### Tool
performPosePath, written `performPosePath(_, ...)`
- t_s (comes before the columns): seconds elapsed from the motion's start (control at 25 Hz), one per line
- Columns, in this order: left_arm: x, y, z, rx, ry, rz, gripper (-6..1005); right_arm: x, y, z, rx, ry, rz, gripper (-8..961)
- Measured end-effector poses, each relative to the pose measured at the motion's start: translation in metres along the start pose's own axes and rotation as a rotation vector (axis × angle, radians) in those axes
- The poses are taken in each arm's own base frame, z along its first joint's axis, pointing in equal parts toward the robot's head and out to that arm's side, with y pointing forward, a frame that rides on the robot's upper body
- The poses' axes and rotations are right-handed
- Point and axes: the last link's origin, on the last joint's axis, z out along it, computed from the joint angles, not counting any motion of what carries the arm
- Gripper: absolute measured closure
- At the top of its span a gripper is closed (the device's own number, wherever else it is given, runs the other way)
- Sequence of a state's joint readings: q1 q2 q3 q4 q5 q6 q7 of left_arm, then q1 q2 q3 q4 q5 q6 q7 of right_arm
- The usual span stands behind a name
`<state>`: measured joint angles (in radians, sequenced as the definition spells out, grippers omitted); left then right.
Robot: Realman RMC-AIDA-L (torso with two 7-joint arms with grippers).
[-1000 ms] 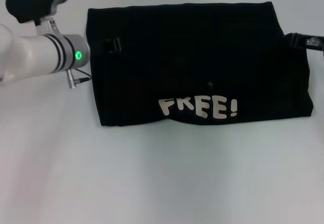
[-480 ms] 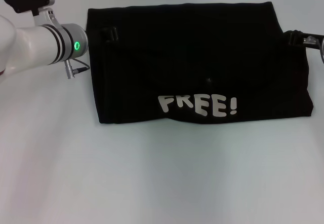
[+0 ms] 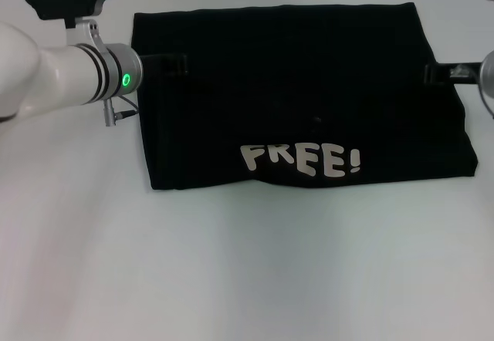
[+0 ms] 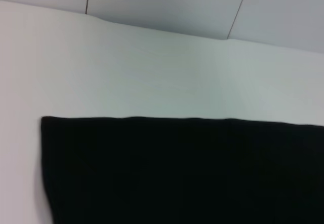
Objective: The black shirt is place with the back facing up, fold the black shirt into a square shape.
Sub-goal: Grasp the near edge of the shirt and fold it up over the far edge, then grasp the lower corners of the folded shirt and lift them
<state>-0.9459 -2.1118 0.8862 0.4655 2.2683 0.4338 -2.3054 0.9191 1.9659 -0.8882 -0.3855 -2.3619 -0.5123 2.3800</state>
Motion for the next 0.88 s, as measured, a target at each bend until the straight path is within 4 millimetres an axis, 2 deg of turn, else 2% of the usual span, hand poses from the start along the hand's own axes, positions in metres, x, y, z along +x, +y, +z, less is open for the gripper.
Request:
performPosePath(0.04,0.001,0.0,-0.001,-0.011,-0.009,-0.002,983,-0.004,-0.002,-0.002,-0.008,0.008,0.019,852)
performPosePath(0.16,0.008,-0.003,-0.009,-0.095,-0.087,-0.088,850,-0.017,-0.004,-0.012,-0.054,0.031,0.079,840)
performPosePath(0.24,0.012,-0.005,-0.019,-0.169,-0.184,-0.176,762,-0.026,-0.002,-0.021,-0.103,0.055,0.094,758)
performPosePath(0.4,0.014,-0.02,-0.046,-0.259,-0.257,-0.282,673,-0.04,0.007,-0.037,-0.183,0.118,0.106,594)
performPosePath(0.44,0.01,-0.029,-0.057,-0.279,-0.261,-0.303,651,-0.04,0.007,-0.037,-0.183,0.118,0.106,543)
performPosePath(0.6,-0.01,-0.047,-0.075,-0.296,-0.292,-0.318,562,-0.04,0.012,-0.045,-0.228,0.162,0.119,340)
performPosePath(0.68,-0.023,-0.057,-0.082,-0.297,-0.318,-0.305,518,-0.04,0.013,-0.049,-0.248,0.181,0.135,336)
performPosePath(0.88,-0.048,-0.076,-0.089,-0.256,-0.339,-0.316,281,-0.041,0.012,-0.052,-0.264,0.187,0.163,326)
